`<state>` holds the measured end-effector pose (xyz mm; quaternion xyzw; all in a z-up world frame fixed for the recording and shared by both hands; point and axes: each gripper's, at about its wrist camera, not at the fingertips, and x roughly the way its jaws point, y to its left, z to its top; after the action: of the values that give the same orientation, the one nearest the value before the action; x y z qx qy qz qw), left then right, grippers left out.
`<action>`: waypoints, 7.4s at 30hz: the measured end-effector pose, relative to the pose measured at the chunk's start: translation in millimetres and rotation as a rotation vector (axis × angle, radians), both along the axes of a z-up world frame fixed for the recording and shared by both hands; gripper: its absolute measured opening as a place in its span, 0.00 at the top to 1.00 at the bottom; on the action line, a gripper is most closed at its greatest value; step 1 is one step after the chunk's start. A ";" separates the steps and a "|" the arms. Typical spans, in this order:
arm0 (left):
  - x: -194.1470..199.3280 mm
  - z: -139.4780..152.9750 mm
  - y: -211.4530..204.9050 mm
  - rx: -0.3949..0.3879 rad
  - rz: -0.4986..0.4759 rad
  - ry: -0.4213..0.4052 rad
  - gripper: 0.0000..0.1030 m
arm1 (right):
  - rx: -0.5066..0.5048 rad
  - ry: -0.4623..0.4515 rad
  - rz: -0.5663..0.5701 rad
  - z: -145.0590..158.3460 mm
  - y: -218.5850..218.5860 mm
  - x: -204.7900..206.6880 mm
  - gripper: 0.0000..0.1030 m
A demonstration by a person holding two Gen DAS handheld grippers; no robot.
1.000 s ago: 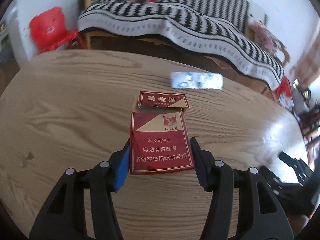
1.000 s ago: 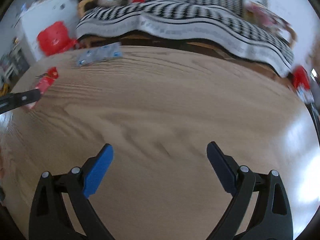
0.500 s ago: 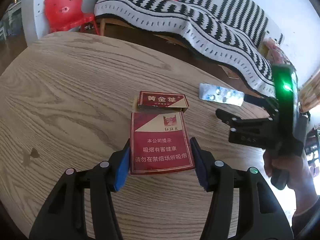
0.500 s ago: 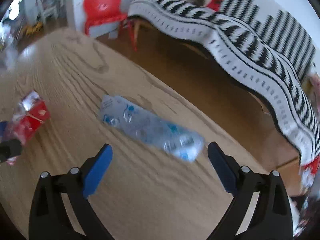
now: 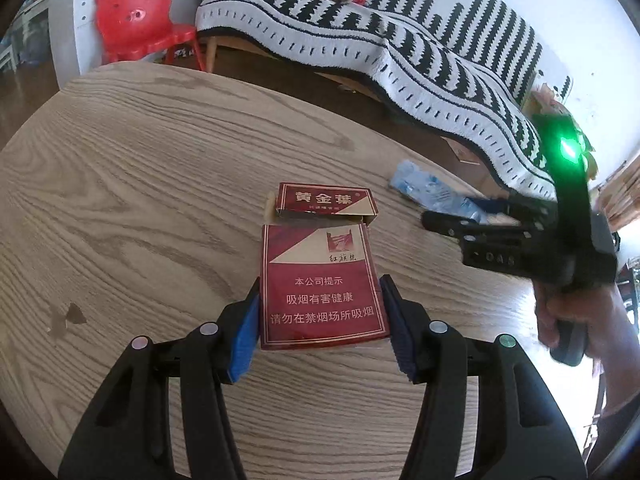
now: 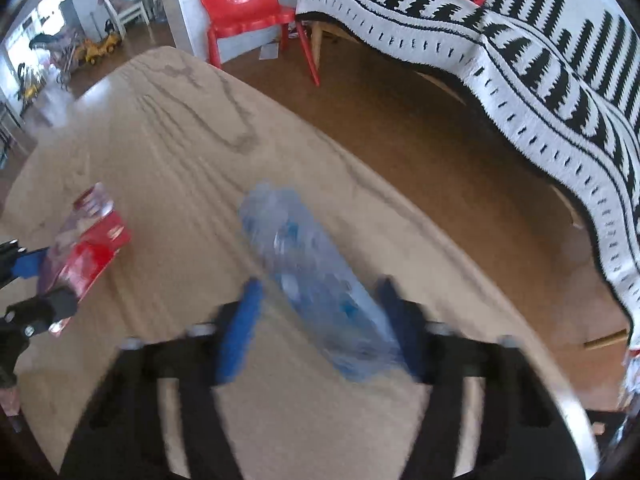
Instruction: Collect trash
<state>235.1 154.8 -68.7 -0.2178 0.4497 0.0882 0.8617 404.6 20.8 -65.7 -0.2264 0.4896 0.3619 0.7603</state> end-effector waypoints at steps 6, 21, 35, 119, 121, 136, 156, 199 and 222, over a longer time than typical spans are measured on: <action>-11.5 15.0 -2.9 0.001 -0.012 -0.028 0.47 | 0.033 -0.013 -0.169 4.7 -25.0 -57.5 0.73; -55.8 22.6 -203.2 0.098 -0.449 -0.045 0.47 | 0.168 -0.085 -0.760 50.4 -278.9 -276.9 0.73; -186.9 34.7 -468.4 0.124 -0.964 -0.134 0.47 | 0.180 -0.212 -1.326 50.5 -571.5 -522.0 0.73; -336.2 -67.5 -763.1 0.225 -1.561 -0.070 0.24 | 0.345 -0.082 -1.874 -46.1 -775.8 -687.2 0.26; -336.4 -65.8 -762.2 0.227 -1.557 -0.074 0.24 | 0.345 -0.082 -1.875 -46.0 -775.7 -687.3 0.26; -290.8 -1.0 -682.0 0.267 -1.346 -0.173 0.10 | 0.351 -0.182 -1.722 24.3 -729.3 -644.9 0.17; -140.3 39.8 -305.9 0.468 -0.630 -0.161 0.08 | 0.291 -0.198 -1.064 99.4 -425.8 -404.2 0.11; -131.8 34.1 -119.9 0.439 -0.369 -0.106 0.08 | 0.185 -0.149 -0.794 53.8 -255.1 -317.4 0.11; -133.4 32.5 -122.0 0.441 -0.367 -0.104 0.08 | 0.186 -0.150 -0.805 55.7 -260.2 -322.1 0.11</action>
<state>101.8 32.8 -36.1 0.0554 0.4069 0.0153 0.9117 82.4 -239.4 -10.0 0.0270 0.4474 0.0610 0.8918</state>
